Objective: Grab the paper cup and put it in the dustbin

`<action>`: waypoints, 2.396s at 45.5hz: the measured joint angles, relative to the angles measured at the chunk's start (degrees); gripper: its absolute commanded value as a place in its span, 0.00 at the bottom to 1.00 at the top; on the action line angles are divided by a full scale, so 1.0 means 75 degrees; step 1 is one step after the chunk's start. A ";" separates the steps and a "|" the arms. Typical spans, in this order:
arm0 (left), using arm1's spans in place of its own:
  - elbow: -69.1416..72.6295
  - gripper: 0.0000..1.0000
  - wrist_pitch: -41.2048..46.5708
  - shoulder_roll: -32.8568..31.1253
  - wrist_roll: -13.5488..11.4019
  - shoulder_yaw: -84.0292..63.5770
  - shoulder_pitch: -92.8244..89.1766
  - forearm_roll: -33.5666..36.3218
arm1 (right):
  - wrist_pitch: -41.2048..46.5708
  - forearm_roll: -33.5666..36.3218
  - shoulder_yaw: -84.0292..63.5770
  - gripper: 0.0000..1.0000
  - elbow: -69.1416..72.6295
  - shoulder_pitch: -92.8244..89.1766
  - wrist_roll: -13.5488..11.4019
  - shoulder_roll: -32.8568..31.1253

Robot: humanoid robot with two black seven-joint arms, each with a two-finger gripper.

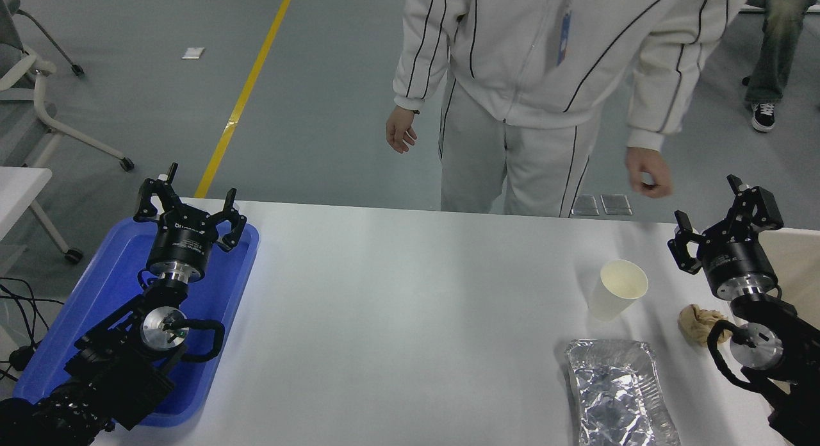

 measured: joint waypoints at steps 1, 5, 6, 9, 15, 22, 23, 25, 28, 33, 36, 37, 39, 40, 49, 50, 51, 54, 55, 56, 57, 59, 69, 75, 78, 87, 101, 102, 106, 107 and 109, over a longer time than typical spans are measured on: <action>0.0000 1.00 0.0000 0.0000 0.0000 0.0000 0.0000 0.0000 | 0.0001 0.0000 0.0000 1.00 0.0000 -0.0003 0.0000 0.0003; 0.0000 1.00 -0.0002 0.0000 0.0001 0.0000 0.0001 0.0000 | 0.0001 0.0000 -0.0001 1.00 0.0000 -0.0007 0.0003 0.0007; 0.0000 1.00 -0.0002 0.0000 0.0001 0.0000 0.0001 0.0000 | 0.0002 0.0000 -0.0002 1.00 0.0000 -0.0009 0.0004 0.0009; 0.0000 1.00 -0.0002 0.0000 0.0001 0.0000 0.0002 0.0000 | 0.0003 0.0000 -0.0004 1.00 0.0001 -0.0013 0.0004 0.0012; 0.0000 1.00 -0.0002 0.0000 0.0005 0.0001 0.0002 0.0000 | 0.0004 -0.0003 -0.0004 1.00 0.0001 -0.0023 0.0006 0.0012; 0.0000 1.00 -0.0002 -0.0001 0.0008 0.0002 0.0003 0.0000 | 0.0005 -0.0003 -0.0002 1.00 -0.0005 -0.0026 0.0006 0.0003; 0.0000 1.00 -0.0002 -0.0002 0.0008 0.0002 0.0003 0.0000 | 0.0005 -0.0003 -0.0002 1.00 -0.0006 -0.0026 0.0006 0.0000; 0.0000 1.00 -0.0002 -0.0002 0.0008 0.0002 0.0003 0.0000 | 0.0005 -0.0003 -0.0001 1.00 -0.0007 -0.0026 0.0006 -0.0006; 0.0000 1.00 -0.0002 -0.0002 0.0008 0.0003 0.0003 0.0000 | 0.0005 -0.0007 -0.0001 1.00 -0.0013 -0.0026 0.0006 -0.0013; 0.0000 1.00 -0.0002 -0.0002 0.0008 0.0003 0.0004 0.0000 | 0.0005 -0.0011 -0.0001 1.00 -0.0017 -0.0026 0.0002 -0.0027; 0.0000 1.00 -0.0002 -0.0002 0.0007 0.0003 0.0005 0.0000 | 0.0005 -0.0011 -0.0001 1.00 -0.0021 -0.0026 0.0000 -0.0040; 0.0000 1.00 -0.0002 -0.0002 0.0007 0.0003 0.0006 0.0000 | 0.0005 -0.0011 0.0000 1.00 -0.0023 -0.0025 0.0000 -0.0045; 0.0000 1.00 -0.0002 -0.0002 0.0007 0.0003 0.0006 0.0000 | 0.0005 -0.0012 0.0002 1.00 -0.0028 -0.0024 0.0000 -0.0049; 0.0000 1.00 -0.0002 -0.0002 0.0007 0.0003 0.0006 0.0000 | 0.0005 -0.0013 0.0005 1.00 -0.0032 -0.0022 0.0000 -0.0053; 0.0000 1.00 -0.0002 -0.0002 0.0007 0.0003 0.0006 0.0000 | -0.0003 -0.0014 0.0009 1.00 -0.0083 -0.0015 -0.0001 -0.0069; 0.0000 1.00 -0.0002 -0.0002 0.0007 0.0003 0.0006 0.0000 | -0.0004 -0.0016 0.0006 1.00 -0.0088 -0.0014 -0.0001 -0.0069; 0.0000 1.00 -0.0002 -0.0002 0.0007 0.0003 0.0006 0.0000 | -0.0005 -0.0017 0.0001 1.00 -0.0095 -0.0014 -0.0001 -0.0070; 0.0000 1.00 -0.0002 -0.0002 0.0007 0.0002 0.0006 0.0000 | -0.0005 -0.0020 -0.0010 1.00 -0.0105 -0.0014 -0.0001 -0.0081; 0.0000 1.00 -0.0002 -0.0002 0.0007 0.0000 0.0006 0.0000 | -0.0005 -0.0021 -0.0014 1.00 -0.0106 -0.0014 -0.0001 -0.0092; 0.0000 1.00 -0.0002 -0.0002 0.0007 -0.0001 0.0005 0.0000 | -0.0005 -0.0021 -0.0015 1.00 -0.0106 -0.0015 -0.0001 -0.0100; 0.0000 1.00 -0.0002 -0.0002 0.0007 -0.0001 0.0005 0.0000 | -0.0004 -0.0021 -0.0017 1.00 -0.0106 -0.0018 -0.0001 -0.0111; 0.0000 1.00 -0.0002 -0.0002 0.0007 -0.0002 0.0001 0.0000 | -0.0004 -0.0022 -0.0023 1.00 -0.0097 -0.0032 -0.0001 -0.0141; 0.0000 1.00 -0.0002 -0.0005 0.0006 -0.0002 -0.0007 0.0000 | 0.0004 -0.0013 -0.0555 1.00 -0.0028 0.0002 -0.0003 -0.0487; 0.0000 1.00 -0.0002 -0.0007 0.0006 -0.0002 -0.0011 0.0000 | 0.0005 -0.0014 -0.1194 1.00 -0.0009 0.0119 -0.0004 -0.0794; -0.0001 1.00 -0.0002 -0.0008 0.0006 -0.0002 -0.0011 0.0001 | 0.0005 -0.0014 -0.1690 1.00 0.0006 0.0260 -0.0003 -0.1024; -0.0010 1.00 -0.0011 -0.0009 0.0006 -0.0002 -0.0014 0.0001 | 0.0006 -0.0016 -0.3432 1.00 0.0031 0.0890 -0.0002 -0.1581; -0.0011 1.00 -0.0012 -0.0009 0.0006 -0.0002 -0.0015 0.0001 | 0.0008 -0.0015 -0.6374 1.00 0.0166 0.1980 -0.0002 -0.2373; -0.0011 1.00 -0.0012 -0.0009 0.0006 -0.0002 -0.0015 0.0000 | 0.0011 -0.0014 -0.6639 1.00 0.0180 0.2097 0.0000 -0.2430; -0.0011 1.00 -0.0012 -0.0009 0.0006 -0.0002 -0.0015 0.0000 | 0.0027 -0.0018 -0.7463 1.00 0.0233 0.2477 -0.0004 -0.2618; -0.0011 1.00 -0.0012 -0.0009 0.0006 -0.0002 -0.0015 0.0000 | 0.0045 -0.0021 -0.7746 1.00 0.0270 0.2629 -0.0004 -0.2686; -0.0011 1.00 -0.0012 -0.0009 0.0006 -0.0002 -0.0015 0.0001 | 0.0082 -0.0027 -0.8089 1.00 0.0325 0.2840 -0.0007 -0.2769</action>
